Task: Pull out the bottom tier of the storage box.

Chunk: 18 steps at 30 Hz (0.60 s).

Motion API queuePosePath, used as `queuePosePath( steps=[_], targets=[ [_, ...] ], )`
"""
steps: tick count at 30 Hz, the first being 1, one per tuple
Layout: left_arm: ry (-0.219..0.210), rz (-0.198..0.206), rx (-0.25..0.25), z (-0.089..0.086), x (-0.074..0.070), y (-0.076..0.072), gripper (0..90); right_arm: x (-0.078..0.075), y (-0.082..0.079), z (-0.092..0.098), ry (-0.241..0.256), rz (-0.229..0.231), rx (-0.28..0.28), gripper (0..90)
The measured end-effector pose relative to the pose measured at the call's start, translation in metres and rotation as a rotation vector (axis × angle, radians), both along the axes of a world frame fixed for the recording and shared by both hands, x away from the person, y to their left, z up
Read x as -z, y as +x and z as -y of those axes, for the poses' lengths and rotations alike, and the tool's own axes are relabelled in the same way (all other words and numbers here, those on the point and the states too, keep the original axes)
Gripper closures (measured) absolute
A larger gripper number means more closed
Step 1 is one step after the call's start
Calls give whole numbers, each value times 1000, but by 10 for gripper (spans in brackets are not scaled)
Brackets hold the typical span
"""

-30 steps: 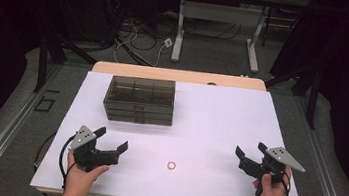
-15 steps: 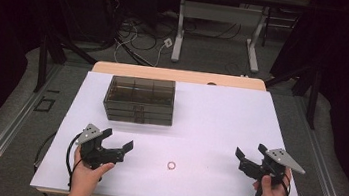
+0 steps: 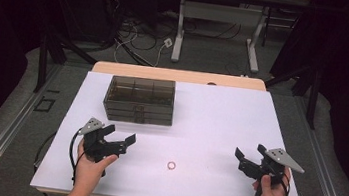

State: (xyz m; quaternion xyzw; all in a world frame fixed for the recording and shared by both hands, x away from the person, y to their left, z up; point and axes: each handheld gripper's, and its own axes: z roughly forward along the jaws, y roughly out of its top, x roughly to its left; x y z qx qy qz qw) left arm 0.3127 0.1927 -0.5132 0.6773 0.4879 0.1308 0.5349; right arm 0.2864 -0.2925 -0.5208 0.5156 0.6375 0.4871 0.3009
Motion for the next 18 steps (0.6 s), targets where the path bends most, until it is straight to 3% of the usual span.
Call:
queuePosePath(
  steps=[13,18],
  targets=[
    [-3,-12,-8,9,-8,16,30,1,0,0,5,-19,-6,147],
    [-33,-14,-9,12,-13,23,50,1,1,0,7,-19,-6,147]
  ],
)
